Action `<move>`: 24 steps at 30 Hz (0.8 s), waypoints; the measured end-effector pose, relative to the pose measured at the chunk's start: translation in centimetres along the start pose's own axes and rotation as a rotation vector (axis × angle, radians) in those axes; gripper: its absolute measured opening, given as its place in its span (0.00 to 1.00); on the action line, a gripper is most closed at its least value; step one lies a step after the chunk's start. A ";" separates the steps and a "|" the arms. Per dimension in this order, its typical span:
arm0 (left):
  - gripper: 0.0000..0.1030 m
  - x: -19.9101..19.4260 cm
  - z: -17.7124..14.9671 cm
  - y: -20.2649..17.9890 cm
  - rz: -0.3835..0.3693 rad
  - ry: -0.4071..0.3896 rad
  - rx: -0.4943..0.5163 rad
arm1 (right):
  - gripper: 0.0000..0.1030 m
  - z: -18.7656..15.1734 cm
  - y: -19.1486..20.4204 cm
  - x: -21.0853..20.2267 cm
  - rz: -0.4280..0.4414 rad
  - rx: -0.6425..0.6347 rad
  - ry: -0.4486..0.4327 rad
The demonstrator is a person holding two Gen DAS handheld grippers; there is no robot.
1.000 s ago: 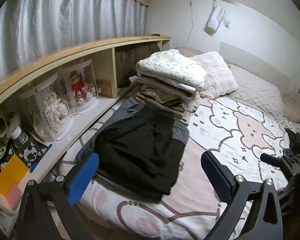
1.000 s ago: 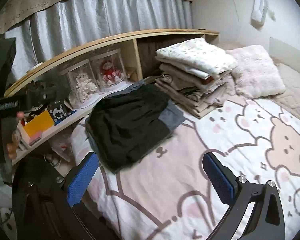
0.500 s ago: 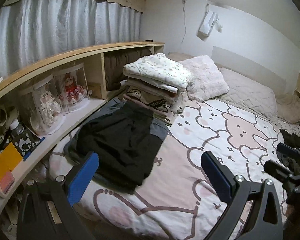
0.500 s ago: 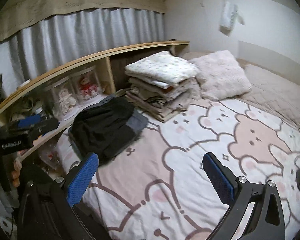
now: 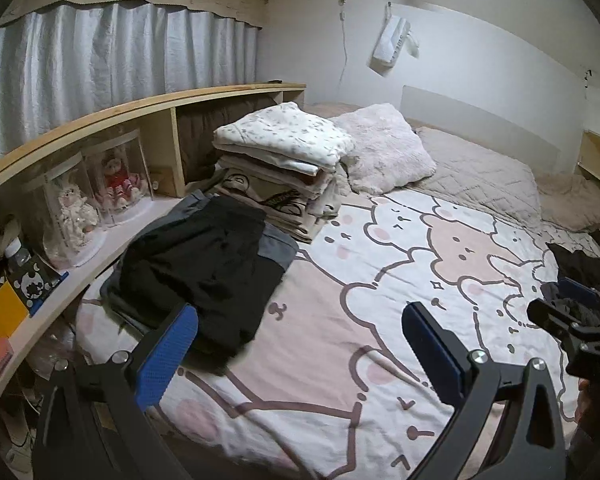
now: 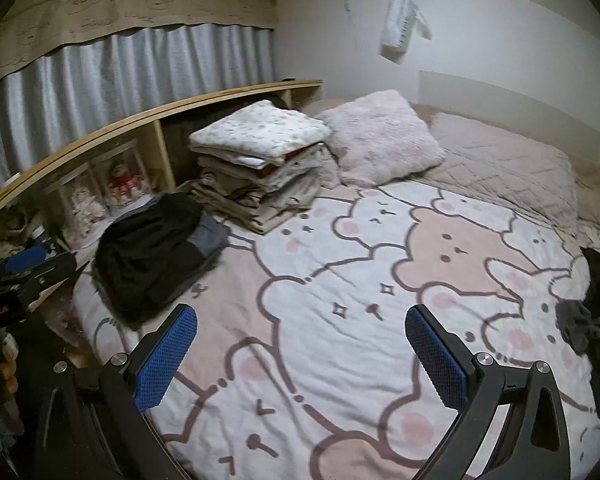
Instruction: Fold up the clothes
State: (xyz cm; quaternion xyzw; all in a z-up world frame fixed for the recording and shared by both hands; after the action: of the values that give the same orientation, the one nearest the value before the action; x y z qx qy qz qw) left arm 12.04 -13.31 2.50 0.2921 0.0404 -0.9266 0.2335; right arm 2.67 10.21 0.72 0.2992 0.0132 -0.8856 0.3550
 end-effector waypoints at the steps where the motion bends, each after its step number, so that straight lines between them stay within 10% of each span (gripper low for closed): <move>1: 1.00 0.0 -0.1 -0.2 0.000 0.001 0.000 | 1.00 -0.1 -0.2 -0.1 -0.007 0.000 -0.001; 24: 1.00 0.7 -0.7 -0.9 0.019 0.023 -0.017 | 1.00 -0.4 -1.1 -0.9 -0.118 -0.055 -0.002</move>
State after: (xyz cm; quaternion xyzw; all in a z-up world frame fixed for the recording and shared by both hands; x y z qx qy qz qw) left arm 11.50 -12.68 1.47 0.3011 0.0482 -0.9205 0.2441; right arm 2.67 11.73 0.70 0.2873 0.0551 -0.9044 0.3106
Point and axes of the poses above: each gripper's, at about its wrist camera, not at the fingertips, and x roughly the way its jaws point, y to its left, z to its top, the point moved 1 cm from there along x, roughly the way its jaws point, and after that the axes turned 11 degrees about z, right-handed, at the moved point
